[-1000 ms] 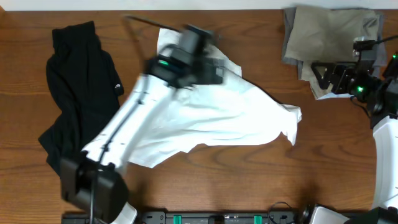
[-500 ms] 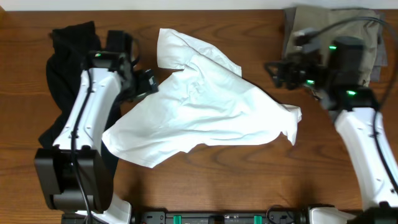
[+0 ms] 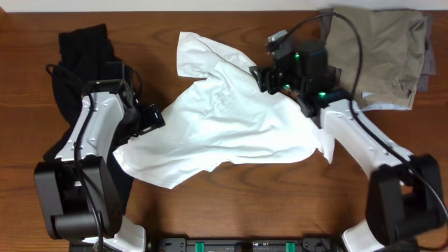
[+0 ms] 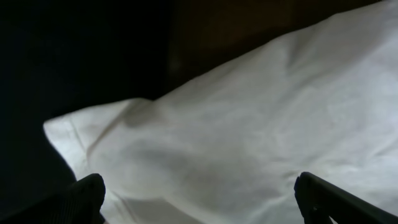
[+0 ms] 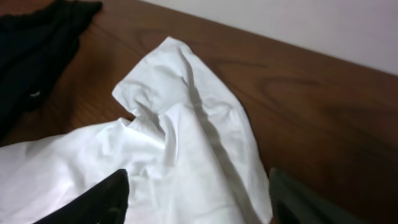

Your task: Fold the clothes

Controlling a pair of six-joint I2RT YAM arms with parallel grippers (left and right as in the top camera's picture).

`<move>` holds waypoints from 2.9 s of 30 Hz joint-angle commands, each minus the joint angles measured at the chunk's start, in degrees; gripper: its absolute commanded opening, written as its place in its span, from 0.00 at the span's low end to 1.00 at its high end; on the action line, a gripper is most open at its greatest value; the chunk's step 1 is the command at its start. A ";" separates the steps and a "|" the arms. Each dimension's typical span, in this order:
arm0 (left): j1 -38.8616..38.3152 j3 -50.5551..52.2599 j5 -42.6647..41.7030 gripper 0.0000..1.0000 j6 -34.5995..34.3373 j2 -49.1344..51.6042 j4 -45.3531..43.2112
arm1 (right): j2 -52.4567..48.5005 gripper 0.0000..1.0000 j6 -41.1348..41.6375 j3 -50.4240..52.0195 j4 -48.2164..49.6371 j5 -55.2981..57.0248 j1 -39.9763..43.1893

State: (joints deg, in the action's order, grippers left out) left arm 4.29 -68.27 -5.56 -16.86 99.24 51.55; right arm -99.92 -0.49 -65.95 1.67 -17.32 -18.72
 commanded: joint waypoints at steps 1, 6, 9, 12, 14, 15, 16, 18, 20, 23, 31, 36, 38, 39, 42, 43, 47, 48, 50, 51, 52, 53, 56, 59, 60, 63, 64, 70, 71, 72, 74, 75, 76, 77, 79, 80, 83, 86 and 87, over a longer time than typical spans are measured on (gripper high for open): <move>0.20 0.52 0.90 1.00 0.72 0.20 -1.01 | -2.86 0.68 0.48 -0.85 1.07 1.36 -1.20; 0.17 0.57 0.87 0.99 0.79 0.57 -0.87 | -6.54 0.68 0.68 -1.90 -0.22 1.70 -1.22; 0.17 0.57 0.85 0.99 1.60 1.09 -0.90 | -8.07 0.68 0.66 -3.02 -1.70 2.45 -1.22; 0.17 0.57 0.85 0.99 1.60 1.73 -1.33 | -9.29 0.68 0.52 -4.28 -3.39 4.63 -1.11; 0.17 0.57 0.85 0.99 1.60 2.08 -1.77 | -10.60 0.67 0.17 -5.11 -4.48 6.05 -0.92; 0.17 0.57 0.85 0.99 1.60 2.16 -1.97 | -11.13 0.67 0.00 -5.35 -4.98 6.43 -0.79; 0.17 0.57 0.85 0.99 1.60 2.25 -2.16 | -11.61 0.67 0.00 -5.53 -5.42 6.54 -0.66; 0.17 0.57 0.85 0.99 1.60 2.27 -2.47 | -12.61 0.67 -0.02 -5.57 -6.29 6.60 -0.35; 0.17 0.57 0.83 0.99 1.60 2.27 -2.93 | -13.44 0.67 -0.48 -5.57 -7.89 6.58 -0.31; 0.17 0.57 0.66 0.99 1.60 2.27 -3.34 | -13.73 0.70 -1.99 -5.57 -11.23 6.12 -0.31; 0.13 0.57 0.61 0.99 1.60 2.27 -4.11 | -13.73 0.43 -3.32 -5.57 -18.10 5.97 -0.70; 0.13 0.57 0.61 0.99 1.60 2.27 -4.09 | -13.07 0.01 2.03 -5.57 -23.02 5.99 1.38; 0.13 0.57 0.61 0.99 1.60 2.27 -4.09 | -12.17 0.01 4.33 -5.57 -26.08 5.97 2.43; 0.13 0.57 0.61 0.99 1.60 2.27 -4.09 | -11.65 0.01 5.46 -5.57 -28.13 5.95 2.99; 0.13 0.57 0.59 1.00 1.60 2.27 -4.07 | -10.03 0.01 7.82 -5.57 -35.30 5.97 4.09; 0.13 0.57 0.61 0.99 1.60 2.27 -4.09 | -9.73 0.01 8.24 -5.57 -37.92 5.97 4.20; 0.13 0.57 0.61 0.99 1.60 2.27 -4.09 | -9.35 0.01 8.44 -5.57 -47.04 5.95 3.58; 0.13 0.57 0.61 0.99 1.60 2.27 -4.09 | -9.35 0.01 8.39 -5.57 -48.78 5.97 3.21; 0.13 0.57 0.61 0.99 1.60 2.27 -4.09 | -9.33 0.02 8.39 -5.57 -50.75 5.95 2.34; 0.13 0.57 0.61 0.99 1.60 2.27 -4.11 | -9.16 0.03 8.39 -5.60 -51.12 5.95 1.88; 0.13 0.57 0.61 0.99 1.60 2.27 -4.11 | -9.03 0.05 8.39 -5.60 -51.17 5.95 1.57; 0.13 0.57 0.61 0.99 1.62 2.27 -4.09 | -8.66 0.07 8.39 -5.73 -51.15 5.97 1.31; 0.13 0.57 0.61 0.99 1.62 2.27 -4.09 | -6.45 0.10 7.10 -7.34 -50.93 5.97 1.20; 0.13 0.57 0.61 0.99 1.62 2.27 -4.11 | -3.80 0.26 4.22 -11.02 -50.58 6.45 1.62; 0.13 0.57 0.61 0.99 1.62 2.27 -4.13 | -3.19 0.31 3.37 -12.70 -50.12 7.23 1.88; 0.13 0.57 0.61 0.99 1.64 2.27 -4.15 | -2.73 0.40 0.31 -17.38 -47.58 7.67 2.34; 0.13 0.57 0.61 0.99 1.64 2.27 -4.15 | -2.82 0.43 -1.05 -18.78 -46.23 7.69 2.36; 0.13 0.57 0.61 1.00 1.62 2.27 -4.39 | -6.40 0.56 -4.96 -23.04 -38.93 9.49 2.69; 0.13 0.57 0.61 1.00 1.60 2.27 -4.42 | -7.21 0.56 -4.96 -23.23 -38.01 9.97 2.89; 0.13 0.57 0.59 1.00 1.62 2.27 -4.39 | -8.41 0.57 -4.94 -23.28 -36.50 10.27 3.28; 0.13 0.57 0.61 1.00 1.62 2.27 -4.39 | -10.01 0.57 -4.94 -23.28 -34.60 10.27 3.96; 0.13 0.57 0.59 1.00 1.62 2.27 -4.42 | -10.95 0.57 -4.94 -23.28 -33.68 10.29 4.39; 0.13 0.57 0.59 1.00 1.60 2.27 -4.39 | -11.78 0.57 -4.94 -23.28 -32.96 10.29 4.79; 0.13 0.57 0.61 1.00 1.62 2.27 -4.39 | -12.79 0.57 -4.94 -23.28 -32.15 10.27 5.20; 0.13 0.57 0.55 1.00 1.60 2.27 -4.39 | -14.56 0.55 -5.33 -23.28 -30.95 10.12 5.81; 0.13 0.57 0.15 1.00 1.62 2.27 -4.37 | -15.32 0.54 -6.01 -23.28 -30.49 9.49 5.99; 0.13 0.57 -1.81 1.00 1.60 2.27 -4.39 | -17.90 0.50 -6.69 -23.28 -28.48 8.90 6.01; 0.13 0.57 -2.60 0.99 1.60 2.27 -4.33 | -20.17 0.50 -6.69 -23.28 -27.08 8.92 5.95; 0.13 0.57 -2.58 0.99 1.62 2.27 -4.31 | -20.92 0.50 -6.67 -23.28 -26.75 8.90 5.97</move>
State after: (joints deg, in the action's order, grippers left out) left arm 4.29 -67.94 -7.09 -16.21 100.95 47.09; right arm -118.89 -6.02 -88.60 -25.56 -7.92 -12.86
